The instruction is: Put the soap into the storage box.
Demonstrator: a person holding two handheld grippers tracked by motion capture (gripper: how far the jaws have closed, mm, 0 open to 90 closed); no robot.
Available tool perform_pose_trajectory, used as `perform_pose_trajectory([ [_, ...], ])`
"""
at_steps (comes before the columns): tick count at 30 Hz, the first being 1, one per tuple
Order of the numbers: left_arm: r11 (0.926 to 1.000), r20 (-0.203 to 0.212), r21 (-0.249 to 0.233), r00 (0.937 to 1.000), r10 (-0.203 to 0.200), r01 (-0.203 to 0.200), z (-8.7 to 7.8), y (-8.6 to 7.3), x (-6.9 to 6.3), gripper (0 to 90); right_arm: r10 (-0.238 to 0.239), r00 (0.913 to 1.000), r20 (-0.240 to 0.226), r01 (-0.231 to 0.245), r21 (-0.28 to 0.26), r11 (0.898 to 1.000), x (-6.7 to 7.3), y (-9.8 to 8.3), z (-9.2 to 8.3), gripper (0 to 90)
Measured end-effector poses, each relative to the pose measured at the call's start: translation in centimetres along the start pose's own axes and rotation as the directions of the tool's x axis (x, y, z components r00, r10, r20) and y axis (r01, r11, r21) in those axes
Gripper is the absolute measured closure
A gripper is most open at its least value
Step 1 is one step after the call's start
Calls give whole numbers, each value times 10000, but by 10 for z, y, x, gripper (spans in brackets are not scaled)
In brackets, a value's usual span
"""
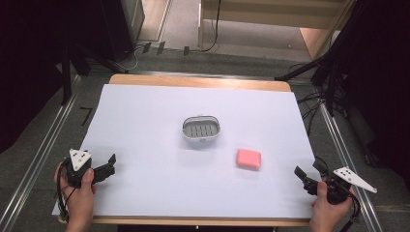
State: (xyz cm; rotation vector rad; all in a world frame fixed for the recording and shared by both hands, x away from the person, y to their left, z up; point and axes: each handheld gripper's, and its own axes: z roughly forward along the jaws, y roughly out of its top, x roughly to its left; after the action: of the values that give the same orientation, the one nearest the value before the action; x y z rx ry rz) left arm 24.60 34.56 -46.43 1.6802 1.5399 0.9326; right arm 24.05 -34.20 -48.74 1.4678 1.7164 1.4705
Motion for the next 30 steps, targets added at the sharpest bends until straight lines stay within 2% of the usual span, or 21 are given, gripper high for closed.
perform_pose_trajectory([
  [1,10000,-3,-8,10000,24,-24,0,0,0,90,-319,9995,-85,321,211,9993,3,1,2,135],
  [2,10000,3,-64,10000,31,-31,0,0,-1,89,-664,9978,-88,669,849,9941,5,4,8,160],
  [4,10000,-12,-75,10000,61,-61,0,0,-1,90,-871,9960,-180,885,1053,9905,6,5,10,203],
  [5,9999,-14,-80,10000,82,-82,0,0,-1,89,-1131,9929,-374,1173,1424,9828,7,8,14,235],
  [6,9999,-18,-68,10000,91,-91,-1,0,-1,89,-1751,9818,-734,1861,1889,9642,11,13,19,234],
  [7,9999,-7,-75,10000,93,-93,0,0,-1,89,-1751,9818,-734,1861,1889,9642,11,13,19,234],
  [8,9999,-3,-76,10000,94,-94,0,0,-1,89,-1995,9757,-908,2143,2031,9554,13,15,20,234],
  [9,9999,0,-67,10000,90,-90,0,0,-1,89,-2325,9655,-1170,2538,2255,9406,16,20,24,230],
  [12,10000,2,-29,10000,90,-90,0,0,-1,89,-2813,9492,-1406,3097,2626,9138,21,28,31,226],
  [14,9999,-12,-32,9999,111,-111,0,0,-1,89,-3105,9361,-1655,3478,3018,8877,24,33,38,224],
  [19,9999,15,-39,9999,110,-110,0,0,-1,89,-3392,9138,-2233,4008,3608,8421,30,39,53,206],
  [20,9999,22,-26,9999,110,-110,0,0,-1,89,-3509,9069,-2331,4164,3694,8308,31,41,55,206],
  [22,9999,13,-20,9999,101,-101,0,0,-1,89,-3734,8922,-2540,4484,4007,7990,36,46,61,202],
  [23,9999,13,-20,9999,101,-101,0,0,-1,90,-3734,8922,-2540,4484,4007,7990,36,46,61,202],
  [24,9999,10,-13,9999,107,-107,0,0,-1,90,-3799,8882,-2584,4566,4057,7918,37,48,63,197],
  [25,9999,9,-15,9999,109,-109,0,0,-1,89,-3895,8820,-2651,4692,4177,7781,38,50,66,194],
  [26,9999,6,-13,9999,125,-125,0,0,-1,90,-4032,8715,-2792,4892,4360,7554,41,54,70,193],
  [27,9999,13,-1,9999,131,-131,0,0,-1,90,-4032,8715,-2792,4892,4360,7554,41,54,70,193],
  [28,9999,13,-4,9999,128,-128,0,0,-1,89,-4104,8635,-2932,5034,4512,7369,43,57,75,199],
  [29,9999,13,-6,9999,126,-126,0,0,-1,89,-4104,8635,-2932,5034,4512,7369,43,57,75,199],
  [30,9999,10,-2,9999,131,-131,0,0,-1,89,-4048,8541,-3265,5179,4620,7200,46,59,79,201],
])
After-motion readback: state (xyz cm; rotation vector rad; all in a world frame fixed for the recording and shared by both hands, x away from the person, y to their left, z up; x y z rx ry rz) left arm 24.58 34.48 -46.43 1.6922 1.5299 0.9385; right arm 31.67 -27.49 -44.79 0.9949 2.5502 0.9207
